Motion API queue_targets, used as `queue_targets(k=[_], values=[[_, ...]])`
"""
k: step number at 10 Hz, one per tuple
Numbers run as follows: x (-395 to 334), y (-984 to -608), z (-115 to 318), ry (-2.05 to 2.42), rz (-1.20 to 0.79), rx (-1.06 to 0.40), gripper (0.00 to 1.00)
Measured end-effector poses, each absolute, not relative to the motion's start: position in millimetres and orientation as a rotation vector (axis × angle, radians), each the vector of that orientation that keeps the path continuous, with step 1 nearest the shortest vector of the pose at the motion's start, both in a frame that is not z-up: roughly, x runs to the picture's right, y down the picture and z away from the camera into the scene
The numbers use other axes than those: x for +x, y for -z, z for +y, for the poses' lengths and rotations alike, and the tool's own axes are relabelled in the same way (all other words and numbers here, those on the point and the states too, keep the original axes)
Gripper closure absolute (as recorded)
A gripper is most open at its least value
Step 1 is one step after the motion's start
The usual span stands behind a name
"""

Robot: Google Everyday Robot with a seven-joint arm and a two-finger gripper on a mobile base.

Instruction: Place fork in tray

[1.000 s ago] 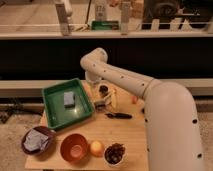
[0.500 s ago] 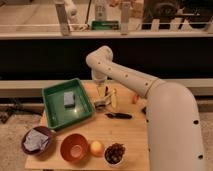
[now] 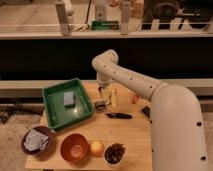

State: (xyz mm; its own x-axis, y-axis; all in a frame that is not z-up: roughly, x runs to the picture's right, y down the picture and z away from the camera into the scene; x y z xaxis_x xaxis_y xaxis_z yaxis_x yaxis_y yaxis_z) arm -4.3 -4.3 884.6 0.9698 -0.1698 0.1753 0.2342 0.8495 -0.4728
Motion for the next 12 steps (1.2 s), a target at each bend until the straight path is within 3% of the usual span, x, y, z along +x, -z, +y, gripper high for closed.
queue_targets(k=[2, 3, 6, 7, 10, 12], values=[[-3.8, -890.8, 1.3, 0.202, -0.130, -0.515, 0.23], [-2.6, -892.6, 3.3, 0.198, -0.129, -0.517, 0.30], [5.6, -898.0, 8.4, 0.177, -0.122, -0.523, 0.62], [7.9, -899.0, 9.4, 0.172, -0.121, -0.526, 0.67], [11.3, -901.7, 11.7, 0.165, -0.122, -0.531, 0.63], [11.3, -902.4, 12.2, 0.166, -0.123, -0.532, 0.73]])
